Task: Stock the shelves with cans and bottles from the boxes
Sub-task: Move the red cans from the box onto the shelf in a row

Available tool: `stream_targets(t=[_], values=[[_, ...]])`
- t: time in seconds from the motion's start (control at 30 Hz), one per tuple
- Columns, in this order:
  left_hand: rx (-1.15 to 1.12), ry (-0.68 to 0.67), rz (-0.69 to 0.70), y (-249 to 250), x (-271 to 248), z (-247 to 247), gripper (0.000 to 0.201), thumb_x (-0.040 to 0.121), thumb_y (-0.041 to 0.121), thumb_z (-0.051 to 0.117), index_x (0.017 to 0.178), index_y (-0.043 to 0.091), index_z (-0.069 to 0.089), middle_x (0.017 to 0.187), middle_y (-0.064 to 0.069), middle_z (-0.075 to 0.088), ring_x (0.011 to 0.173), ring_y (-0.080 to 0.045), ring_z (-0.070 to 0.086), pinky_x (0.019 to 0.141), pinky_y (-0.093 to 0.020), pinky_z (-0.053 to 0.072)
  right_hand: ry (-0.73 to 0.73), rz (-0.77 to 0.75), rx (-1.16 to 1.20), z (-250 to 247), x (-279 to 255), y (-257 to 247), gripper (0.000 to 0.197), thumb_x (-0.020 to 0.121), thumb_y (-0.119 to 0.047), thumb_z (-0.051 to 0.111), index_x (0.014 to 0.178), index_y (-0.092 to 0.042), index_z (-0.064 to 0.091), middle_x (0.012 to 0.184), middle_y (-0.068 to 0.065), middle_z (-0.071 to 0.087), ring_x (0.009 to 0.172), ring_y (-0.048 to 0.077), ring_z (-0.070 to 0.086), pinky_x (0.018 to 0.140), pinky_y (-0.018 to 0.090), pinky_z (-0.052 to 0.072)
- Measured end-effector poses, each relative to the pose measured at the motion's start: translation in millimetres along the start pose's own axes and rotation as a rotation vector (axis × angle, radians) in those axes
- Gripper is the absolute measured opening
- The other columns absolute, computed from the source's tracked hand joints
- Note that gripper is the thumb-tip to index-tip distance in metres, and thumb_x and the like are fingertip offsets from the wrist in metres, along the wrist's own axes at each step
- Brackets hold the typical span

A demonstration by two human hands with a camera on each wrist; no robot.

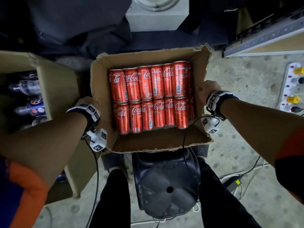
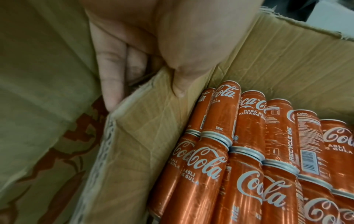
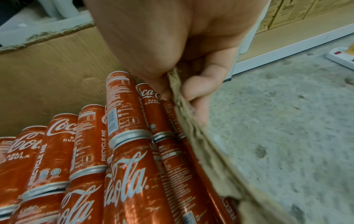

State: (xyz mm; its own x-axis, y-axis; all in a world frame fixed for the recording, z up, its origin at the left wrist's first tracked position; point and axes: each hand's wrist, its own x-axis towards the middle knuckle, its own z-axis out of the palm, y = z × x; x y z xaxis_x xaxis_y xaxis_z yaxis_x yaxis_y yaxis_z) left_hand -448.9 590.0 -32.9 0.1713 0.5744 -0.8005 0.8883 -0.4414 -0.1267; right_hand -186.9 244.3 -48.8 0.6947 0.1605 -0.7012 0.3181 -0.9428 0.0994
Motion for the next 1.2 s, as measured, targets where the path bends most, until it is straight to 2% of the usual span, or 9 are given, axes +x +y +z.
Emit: stream_targets(t=[0.07, 0.23, 0.47, 0.63, 0.83, 0.9, 1.0, 1.1, 1.2], values=[[-0.028, 0.012, 0.018, 2.0, -2.8, -1.1, 0.038, 0.103, 0.022, 0.052, 0.127, -0.007, 0.058, 0.132, -0.03, 0.057, 0.124, -0.045, 0.054, 0.101, -0.049, 0.044, -0.014, 0.015, 0.011, -0.5, 0.8, 2.9, 0.041, 0.103, -0.038, 0.047, 0.116, -0.004, 0.065, 0.116, 0.02, 0.066, 0.106, 0.042, 0.063, 0.083, 0.038, 0.05], [0.013, 0.017, 0.074, 7.9, -31.7, -10.2, 0.026, 0.101, 0.028, 0.049, 0.113, 0.006, 0.058, 0.121, -0.02, 0.062, 0.112, -0.041, 0.06, 0.089, -0.044, 0.048, -0.036, 0.042, 0.098, -8.6, -13.1, 9.3, 0.04, 0.104, -0.038, 0.042, 0.115, -0.006, 0.064, 0.117, 0.02, 0.066, 0.107, 0.041, 0.062, 0.082, 0.038, 0.047], [0.21, 0.013, 0.006, 21.4, -84.5, -11.2, 0.071, 0.098, 0.048, 0.05, 0.151, 0.008, 0.025, 0.146, -0.018, 0.041, 0.128, -0.042, 0.049, 0.096, -0.052, 0.047, -0.055, 0.111, 0.358, -14.2, -71.7, 19.1, 0.045, 0.097, -0.036, 0.057, 0.13, -0.008, 0.044, 0.108, 0.015, 0.063, 0.098, 0.037, 0.063, 0.077, 0.035, 0.044], [0.265, 0.048, 0.12, 33.2, -122.6, -3.6, 0.071, 0.094, 0.053, 0.05, 0.151, 0.018, 0.027, 0.152, -0.011, 0.035, 0.133, -0.039, 0.043, 0.097, -0.053, 0.047, -0.012, 0.099, 0.532, -16.1, -113.9, 30.1, 0.06, 0.095, -0.033, 0.061, 0.147, -0.013, 0.038, 0.126, 0.017, 0.065, 0.114, 0.037, 0.061, 0.092, 0.037, 0.047], [0.112, -0.083, 0.327, 74.4, -133.3, 35.2, 0.055, 0.094, 0.052, 0.055, 0.138, 0.021, 0.045, 0.135, -0.009, 0.058, 0.117, -0.031, 0.06, 0.098, -0.043, 0.051, 0.004, 0.144, 0.677, -15.3, -139.6, 33.3, 0.062, 0.095, -0.036, 0.064, 0.15, -0.018, 0.043, 0.137, 0.013, 0.06, 0.125, 0.031, 0.056, 0.1, 0.034, 0.043], [0.075, -0.151, 0.355, 94.9, -129.3, 47.8, 0.053, 0.095, 0.046, 0.059, 0.138, 0.018, 0.047, 0.135, -0.009, 0.059, 0.117, -0.03, 0.06, 0.095, -0.038, 0.049, -0.046, 0.132, 0.708, -10.6, -135.4, 29.8, 0.056, 0.095, -0.038, 0.064, 0.145, -0.019, 0.048, 0.133, 0.009, 0.062, 0.123, 0.029, 0.057, 0.096, 0.031, 0.042], [0.044, -0.216, 0.333, 125.8, -116.4, 64.5, 0.063, 0.096, 0.045, 0.061, 0.147, 0.013, 0.041, 0.142, -0.013, 0.054, 0.122, -0.032, 0.058, 0.096, -0.04, 0.05, -0.114, 0.076, 0.744, 3.8, -113.7, 22.1, 0.055, 0.09, -0.047, 0.067, 0.137, -0.024, 0.052, 0.125, -0.001, 0.067, 0.114, 0.023, 0.063, 0.095, 0.032, 0.046], [-0.013, -0.21, 0.324, 151.5, -101.8, 77.6, 0.071, 0.096, 0.048, 0.06, 0.153, 0.014, 0.034, 0.147, -0.014, 0.051, 0.119, -0.033, 0.062, 0.093, -0.041, 0.055, -0.212, 0.086, 0.753, 18.0, -87.0, 12.8, 0.062, 0.084, -0.053, 0.071, 0.137, -0.028, 0.052, 0.123, -0.005, 0.068, 0.11, 0.02, 0.065, 0.101, 0.039, 0.05], [-0.088, -0.151, 0.334, 179.8, -87.4, 80.9, 0.074, 0.095, 0.047, 0.061, 0.155, 0.014, 0.032, 0.155, -0.014, 0.042, 0.13, -0.035, 0.054, 0.101, -0.046, 0.052, -0.278, 0.068, 0.734, 26.1, -62.6, 3.2, 0.068, 0.08, -0.059, 0.073, 0.138, -0.031, 0.051, 0.124, -0.005, 0.069, 0.109, 0.02, 0.067, 0.1, 0.036, 0.051]])
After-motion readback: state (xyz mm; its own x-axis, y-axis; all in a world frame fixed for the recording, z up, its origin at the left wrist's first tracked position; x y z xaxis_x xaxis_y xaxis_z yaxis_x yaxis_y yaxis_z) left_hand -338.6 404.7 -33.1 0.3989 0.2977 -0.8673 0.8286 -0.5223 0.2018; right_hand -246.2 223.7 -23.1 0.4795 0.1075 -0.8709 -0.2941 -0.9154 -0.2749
